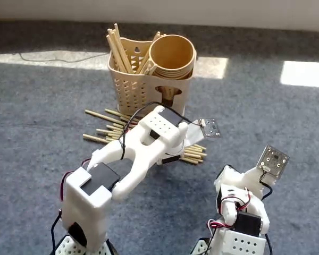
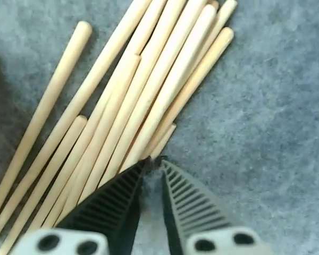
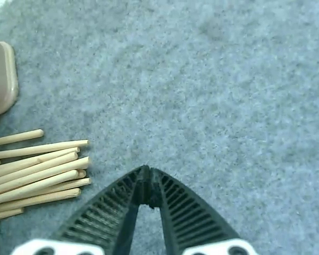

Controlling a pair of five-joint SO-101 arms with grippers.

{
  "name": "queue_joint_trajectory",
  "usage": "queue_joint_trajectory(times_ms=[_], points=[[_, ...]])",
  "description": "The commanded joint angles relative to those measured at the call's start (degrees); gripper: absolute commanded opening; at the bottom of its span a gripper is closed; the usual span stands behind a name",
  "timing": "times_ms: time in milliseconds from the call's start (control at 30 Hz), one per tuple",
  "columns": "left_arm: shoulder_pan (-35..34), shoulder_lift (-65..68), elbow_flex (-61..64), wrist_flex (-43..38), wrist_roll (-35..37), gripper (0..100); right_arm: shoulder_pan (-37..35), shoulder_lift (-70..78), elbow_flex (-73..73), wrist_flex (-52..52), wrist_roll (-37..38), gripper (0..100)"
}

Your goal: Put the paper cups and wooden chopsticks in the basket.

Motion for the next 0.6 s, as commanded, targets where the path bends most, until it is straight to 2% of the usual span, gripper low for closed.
queue_joint_trajectory(times_ms=[0,267,467,567], points=[[-0.75,-1.01,-0.31,2.11,-0.44,1,1.54,-0.57,5.85,-2.07,-0.09,0.6],[-0.66,-1.54,-5.85,12.4,-0.26,1,1.54,-0.57,5.85,-2.07,-0.09,0.6],[-0.75,-8.13,-7.43,14.15,-0.09,1,1.54,-0.57,5.85,-2.07,-0.09,0.6],[-0.75,-9.19,-6.99,13.98,-0.09,9,1.54,-0.57,5.85,-2.07,-0.09,0.6]])
